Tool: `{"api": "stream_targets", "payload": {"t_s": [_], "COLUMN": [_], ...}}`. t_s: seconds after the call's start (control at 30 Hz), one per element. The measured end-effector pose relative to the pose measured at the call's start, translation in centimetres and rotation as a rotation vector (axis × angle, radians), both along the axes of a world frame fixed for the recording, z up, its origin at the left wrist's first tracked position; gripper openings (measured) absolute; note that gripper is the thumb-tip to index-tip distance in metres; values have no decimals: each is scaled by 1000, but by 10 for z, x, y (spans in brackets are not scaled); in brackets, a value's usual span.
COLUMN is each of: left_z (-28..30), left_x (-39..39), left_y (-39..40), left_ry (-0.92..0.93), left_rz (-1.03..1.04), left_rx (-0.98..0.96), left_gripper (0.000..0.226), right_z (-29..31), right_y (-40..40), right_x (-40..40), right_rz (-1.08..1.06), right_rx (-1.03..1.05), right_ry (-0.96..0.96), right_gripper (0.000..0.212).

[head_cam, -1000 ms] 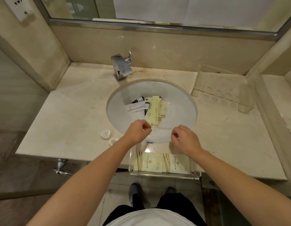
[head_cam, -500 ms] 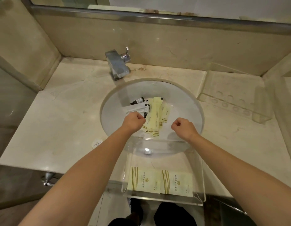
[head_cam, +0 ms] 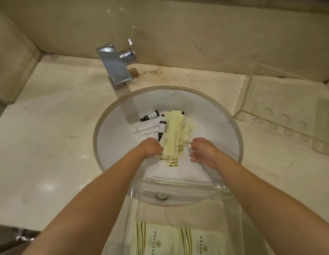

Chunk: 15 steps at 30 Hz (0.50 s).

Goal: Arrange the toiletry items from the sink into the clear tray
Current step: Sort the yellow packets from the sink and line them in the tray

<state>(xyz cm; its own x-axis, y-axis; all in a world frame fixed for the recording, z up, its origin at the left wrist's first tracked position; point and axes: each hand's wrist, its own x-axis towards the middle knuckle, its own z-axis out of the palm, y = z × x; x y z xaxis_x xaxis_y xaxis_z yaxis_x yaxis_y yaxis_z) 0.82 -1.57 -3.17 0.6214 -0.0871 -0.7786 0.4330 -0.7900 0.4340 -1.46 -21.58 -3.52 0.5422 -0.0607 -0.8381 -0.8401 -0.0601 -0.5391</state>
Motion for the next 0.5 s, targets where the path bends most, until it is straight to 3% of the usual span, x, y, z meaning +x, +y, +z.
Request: {"api": "stream_targets", "payload": {"t_s": [0.1,0.27,0.4,0.47,0.5], "left_z": [-10,-19,-22,-22,-22], "left_x": [4,6,5,3,3], "left_y": [-4,-13,-16,-16,-15], "left_ry": [14,-8,-38,-52,-68], "left_rz": [83,152,166,144,131], "left_rx": [-73,-88,-67,-62,-54], "left_gripper": [10,22,27,19,16], "right_z": [-7,-16,-23,-27,-31], "right_y": [4,13,22,28,29], "right_x": [13,27,37,42,45], "right_rz": [-69,-172,-271,-252,-155], "right_rx": [57,114,130,47,-100], "right_ry": [-12,82,108,99,47], "right_gripper": [32,2,16,15,11]}}
